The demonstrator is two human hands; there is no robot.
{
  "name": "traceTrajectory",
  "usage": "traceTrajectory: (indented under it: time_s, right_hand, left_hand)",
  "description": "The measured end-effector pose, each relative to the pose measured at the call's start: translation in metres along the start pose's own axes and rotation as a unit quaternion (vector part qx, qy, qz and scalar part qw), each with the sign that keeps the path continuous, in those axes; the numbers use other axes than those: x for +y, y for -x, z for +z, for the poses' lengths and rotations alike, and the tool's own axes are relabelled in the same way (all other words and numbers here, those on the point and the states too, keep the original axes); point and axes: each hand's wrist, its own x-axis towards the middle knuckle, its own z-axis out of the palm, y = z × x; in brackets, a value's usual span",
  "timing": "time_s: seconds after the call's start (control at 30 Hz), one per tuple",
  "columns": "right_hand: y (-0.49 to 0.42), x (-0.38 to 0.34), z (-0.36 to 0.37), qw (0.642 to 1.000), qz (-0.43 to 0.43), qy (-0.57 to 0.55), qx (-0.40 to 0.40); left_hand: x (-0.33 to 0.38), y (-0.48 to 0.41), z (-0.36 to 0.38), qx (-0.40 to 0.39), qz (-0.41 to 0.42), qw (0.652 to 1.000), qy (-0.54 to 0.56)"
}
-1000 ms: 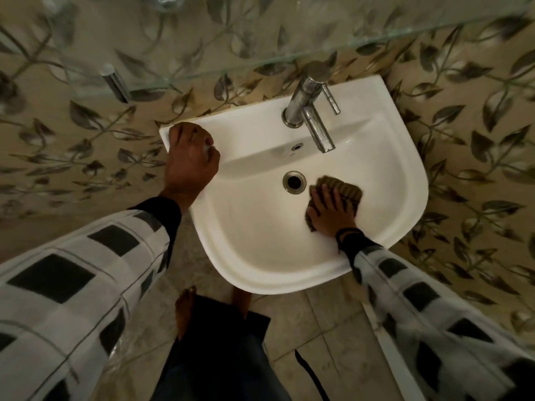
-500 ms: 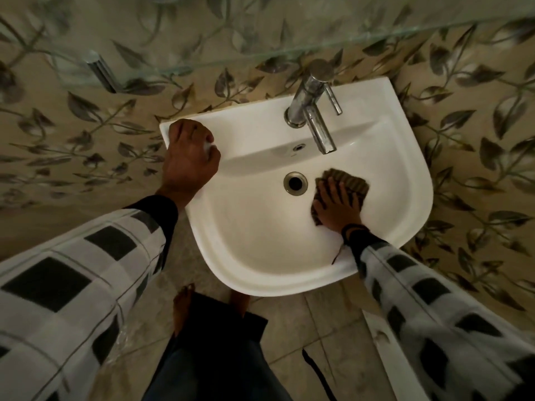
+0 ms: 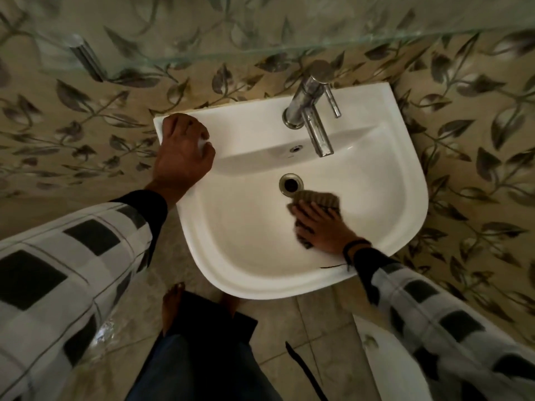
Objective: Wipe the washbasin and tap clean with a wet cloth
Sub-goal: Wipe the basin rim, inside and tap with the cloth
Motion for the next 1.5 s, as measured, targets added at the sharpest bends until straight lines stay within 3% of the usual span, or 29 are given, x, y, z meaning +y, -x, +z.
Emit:
traceTrajectory:
  time_s: [0.1,0.23,0.3,0.4,0.53,0.63,0.7,0.83,0.9,1.0,1.07,1.13,1.3,1.43,1.5]
  right_hand:
    - [-0.019,0.038,-0.005,0.984,0.162,-0.062,-0.045]
    - [-0.076,0.004,-0.016,0.932,0.303,-0.198,0.012]
    - [-0.093,-0.029,-0.023,0.943,0.259,-0.208,0.010]
    - [-0.072,-0.062,-0.017,0.983,0.092,-0.156,-0.011]
    - [-0.009,-0.020,0.005,0.993,-0.002,-0.102,-0.059]
    - [0.015,0.047,-0.001,0.996,0.081,-0.039,-0.023]
    - [0.014,0.086,-0.010,0.986,0.159,-0.005,-0.042]
    - [-0.032,0.075,-0.021,0.967,0.252,-0.051,-0.004]
    - [-0.050,0.041,-0.020,0.966,0.246,-0.079,-0.009]
    - [-0.032,0.007,-0.009,0.988,0.136,-0.052,-0.059]
    - [-0.004,0.024,-0.003,0.995,0.050,-0.013,-0.083]
    - [0.013,0.061,-0.004,0.997,0.021,0.030,-0.075]
    - [-0.009,0.132,-0.031,0.980,0.188,0.054,-0.013]
    - [-0.054,0.084,-0.029,0.960,0.276,-0.047,0.013]
    - [-0.065,0.046,-0.025,0.966,0.242,-0.091,-0.005]
  left_hand:
    - [0.001,0.000,0.000,-0.008,-0.005,1.000,-0.006]
    - [0.001,0.000,0.001,-0.014,-0.006,1.000,-0.015]
    - [0.000,0.000,0.002,-0.013,-0.003,1.000,-0.017]
    - [-0.001,0.000,0.004,-0.006,-0.002,1.000,-0.020]
    - [-0.003,0.000,0.005,-0.001,-0.005,1.000,-0.022]
    - [-0.003,0.000,0.006,0.002,-0.007,1.000,-0.020]
    - [-0.002,0.000,0.005,0.001,-0.009,1.000,-0.017]
    - [0.000,0.000,0.003,-0.011,-0.013,1.000,-0.023]
    - [0.000,-0.001,0.002,-0.012,-0.013,1.000,-0.025]
    - [0.001,0.000,0.001,-0.013,-0.013,1.000,-0.017]
    - [0.002,0.000,-0.001,-0.014,-0.017,1.000,-0.016]
    - [0.002,0.000,-0.002,-0.019,-0.022,0.999,-0.021]
    - [0.002,-0.001,-0.001,-0.027,-0.008,0.999,-0.034]
    - [0.001,-0.001,0.001,-0.032,-0.009,0.998,-0.045]
    - [-0.001,-0.001,0.001,-0.035,-0.014,0.998,-0.044]
